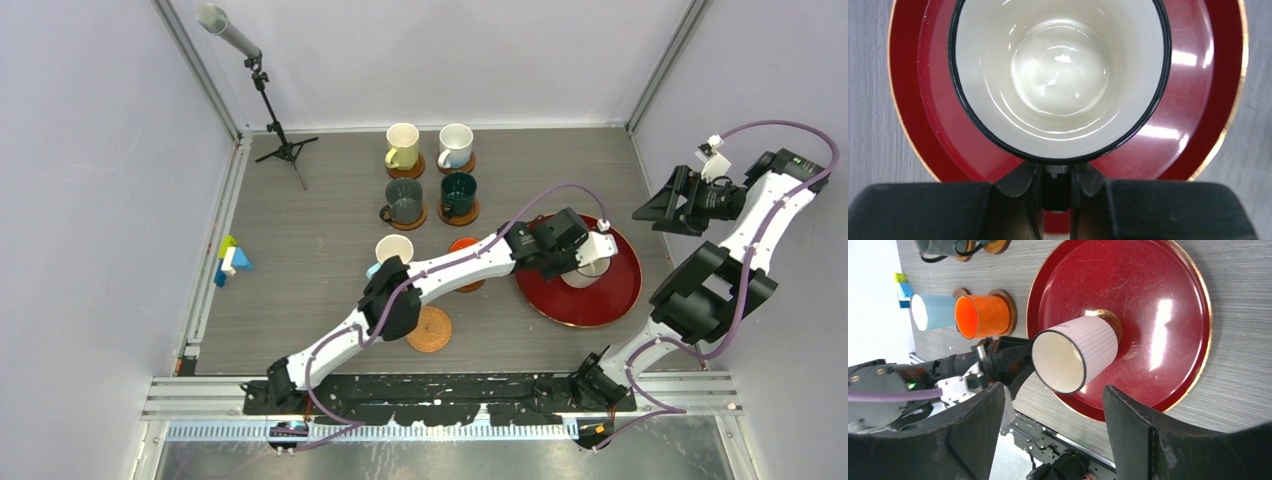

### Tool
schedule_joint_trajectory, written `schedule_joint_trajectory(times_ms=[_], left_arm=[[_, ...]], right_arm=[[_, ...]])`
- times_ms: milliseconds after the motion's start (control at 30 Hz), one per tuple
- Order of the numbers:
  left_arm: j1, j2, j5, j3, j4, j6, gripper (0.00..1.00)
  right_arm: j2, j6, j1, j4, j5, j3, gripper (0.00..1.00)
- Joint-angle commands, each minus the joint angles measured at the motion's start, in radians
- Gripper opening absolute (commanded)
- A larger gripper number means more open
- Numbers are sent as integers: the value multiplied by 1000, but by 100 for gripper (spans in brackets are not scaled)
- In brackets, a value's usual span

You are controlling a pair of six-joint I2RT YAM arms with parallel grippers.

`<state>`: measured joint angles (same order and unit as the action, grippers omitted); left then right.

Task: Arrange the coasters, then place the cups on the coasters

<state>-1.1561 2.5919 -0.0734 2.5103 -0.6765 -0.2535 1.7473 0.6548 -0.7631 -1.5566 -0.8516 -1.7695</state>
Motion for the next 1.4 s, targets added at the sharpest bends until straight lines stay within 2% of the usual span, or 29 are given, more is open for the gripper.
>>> schedule_joint_trajectory(times_ms=[0, 267, 467, 633, 867, 1100, 1367], left_arm=[[11, -267, -32, -33, 75, 40, 0], [48, -588, -96, -264, 53, 76, 0], [66, -859, -104, -565, 42, 77, 0], [126, -1071, -118, -818, 14, 92, 0], [211, -1353, -142, -1172, 6, 113, 0], [217, -1504, -102, -1496, 47, 115, 0], [217, -1576, -66, -1676, 140, 176, 0]], right_arm=[[-73, -86, 42, -82, -18, 9, 76], [-174, -334, 169, 120, 36, 36, 79], [-237, -510, 330, 281, 128, 79, 80], [-259, -616, 447, 364, 204, 107, 80], [-249, -697, 565, 427, 319, 121, 80], [-231, -730, 601, 458, 381, 135, 80], [-221, -727, 606, 474, 435, 172, 80]])
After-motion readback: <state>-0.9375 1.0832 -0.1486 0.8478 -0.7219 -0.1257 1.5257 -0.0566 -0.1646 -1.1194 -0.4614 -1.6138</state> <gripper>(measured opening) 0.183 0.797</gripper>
